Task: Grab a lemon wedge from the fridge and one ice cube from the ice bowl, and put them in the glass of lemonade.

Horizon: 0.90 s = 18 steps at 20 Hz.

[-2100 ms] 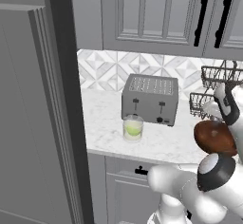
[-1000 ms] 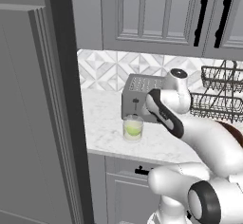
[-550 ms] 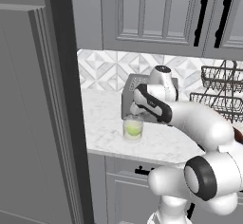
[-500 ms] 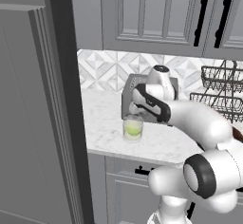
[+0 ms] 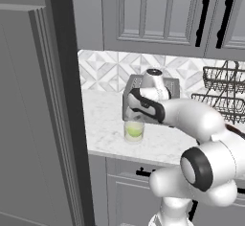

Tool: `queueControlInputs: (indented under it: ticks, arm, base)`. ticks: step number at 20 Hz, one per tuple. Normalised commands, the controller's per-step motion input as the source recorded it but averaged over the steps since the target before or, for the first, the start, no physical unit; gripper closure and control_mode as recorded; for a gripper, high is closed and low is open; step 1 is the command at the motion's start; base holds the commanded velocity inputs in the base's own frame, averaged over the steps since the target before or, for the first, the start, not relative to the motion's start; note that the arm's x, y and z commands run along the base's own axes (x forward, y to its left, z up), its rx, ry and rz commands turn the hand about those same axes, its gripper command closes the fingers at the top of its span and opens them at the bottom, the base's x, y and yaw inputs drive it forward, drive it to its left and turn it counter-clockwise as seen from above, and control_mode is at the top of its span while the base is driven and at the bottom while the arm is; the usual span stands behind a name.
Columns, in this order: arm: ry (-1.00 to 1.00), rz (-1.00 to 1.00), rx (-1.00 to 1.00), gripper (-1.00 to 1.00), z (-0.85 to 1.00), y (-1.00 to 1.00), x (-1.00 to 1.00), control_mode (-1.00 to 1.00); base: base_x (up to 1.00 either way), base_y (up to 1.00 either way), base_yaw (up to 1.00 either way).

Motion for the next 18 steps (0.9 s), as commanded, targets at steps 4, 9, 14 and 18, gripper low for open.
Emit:
queueControlInputs:
  ticks: [4, 9, 14, 18]
  arm:
    - [0.00, 0.00, -0.04, 1.00, -0.34, 0.00, 0.00, -1.00]
    - [0.00, 0.00, -0.03, 1.00, -0.13, 0.03, 0.01, -1.00]
    - [0.00, -0.01, -0.01, 1.00, 0.00, 0.25, 0.10, -1.00]
    - [0.00, -0.01, 0.00, 1.00, 0.00, 0.14, 0.15, -1.00]
  base:
    - [0.00, 0.00, 0.00]
    - [0.00, 0.00, 0.00]
    - [0.00, 0.00, 0.00]
    - [0.00, 0.00, 0.00]
